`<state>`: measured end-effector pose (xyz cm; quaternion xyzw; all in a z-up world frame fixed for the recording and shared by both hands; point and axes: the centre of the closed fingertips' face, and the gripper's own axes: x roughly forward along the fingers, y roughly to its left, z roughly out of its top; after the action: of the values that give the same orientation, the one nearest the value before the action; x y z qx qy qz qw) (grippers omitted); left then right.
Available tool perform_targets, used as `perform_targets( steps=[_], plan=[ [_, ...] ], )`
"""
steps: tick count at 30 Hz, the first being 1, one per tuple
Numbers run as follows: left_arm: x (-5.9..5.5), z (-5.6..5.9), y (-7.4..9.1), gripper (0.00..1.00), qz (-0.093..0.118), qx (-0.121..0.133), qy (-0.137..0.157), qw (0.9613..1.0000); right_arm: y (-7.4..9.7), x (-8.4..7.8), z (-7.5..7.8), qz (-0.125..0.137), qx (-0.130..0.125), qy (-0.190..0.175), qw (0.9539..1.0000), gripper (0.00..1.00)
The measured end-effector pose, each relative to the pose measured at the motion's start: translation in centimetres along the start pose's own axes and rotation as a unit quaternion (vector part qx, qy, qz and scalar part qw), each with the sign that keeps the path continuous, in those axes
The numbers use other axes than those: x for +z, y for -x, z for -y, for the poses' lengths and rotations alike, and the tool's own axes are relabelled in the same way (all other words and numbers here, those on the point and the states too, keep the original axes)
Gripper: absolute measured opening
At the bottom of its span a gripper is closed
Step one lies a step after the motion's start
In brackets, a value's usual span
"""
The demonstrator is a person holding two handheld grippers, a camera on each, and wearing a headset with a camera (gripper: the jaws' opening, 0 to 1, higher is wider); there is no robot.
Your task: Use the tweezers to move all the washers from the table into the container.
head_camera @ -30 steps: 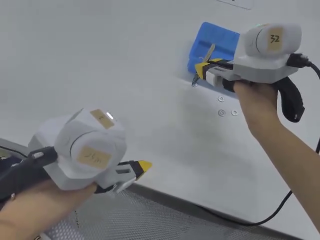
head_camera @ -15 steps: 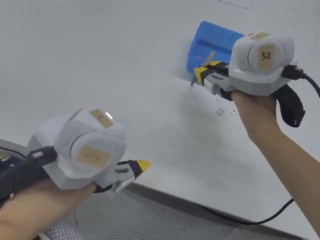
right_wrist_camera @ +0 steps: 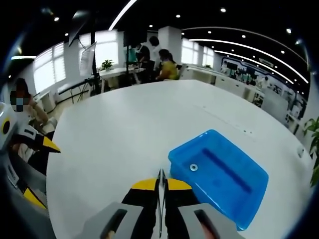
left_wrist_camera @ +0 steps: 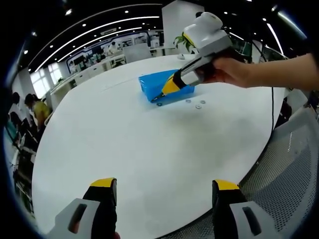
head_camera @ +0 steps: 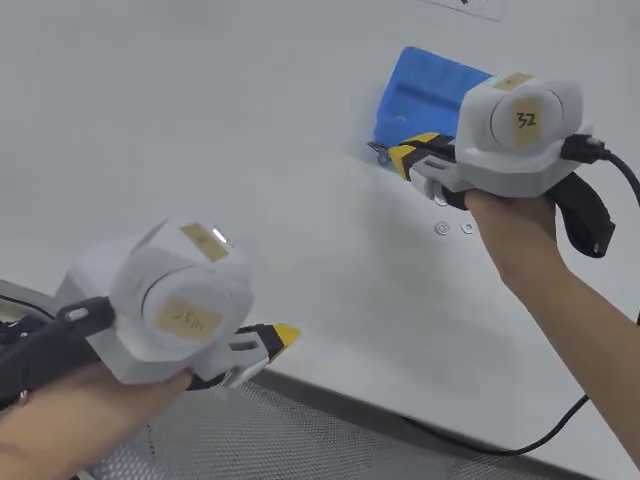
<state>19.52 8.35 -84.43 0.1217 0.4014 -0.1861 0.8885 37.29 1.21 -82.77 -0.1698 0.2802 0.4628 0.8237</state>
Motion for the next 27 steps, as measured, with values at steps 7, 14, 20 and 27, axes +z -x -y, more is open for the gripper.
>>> perform_targets(
  steps=[7, 14, 20, 27],
  plan=[
    [-0.1, 0.0, 0.0, 0.79, -0.002, -0.001, -0.002, 1.0, 1.0, -0.6, -0.2, -0.02, 0.009, -0.021, 0.9995, 0.0],
    [0.1, 0.0, 0.0, 0.79, 0.002, 0.0, -0.001, 1.0, 4.4, -2.0, -1.2, -0.055, 0.037, -0.015, 0.9977, 0.0],
    [0.1, 0.0, 0.1, 0.78, 0.004, 0.001, -0.004, 1.0, 6.9, -3.7, -2.3, -0.096, 0.057, -0.017, 0.9936, 0.0],
    [0.1, 0.0, 0.0, 0.77, 0.002, 0.0, -0.006, 1.0, 8.7, -6.7, -4.0, -0.171, 0.074, 0.017, 0.9823, 0.0]
  ],
)
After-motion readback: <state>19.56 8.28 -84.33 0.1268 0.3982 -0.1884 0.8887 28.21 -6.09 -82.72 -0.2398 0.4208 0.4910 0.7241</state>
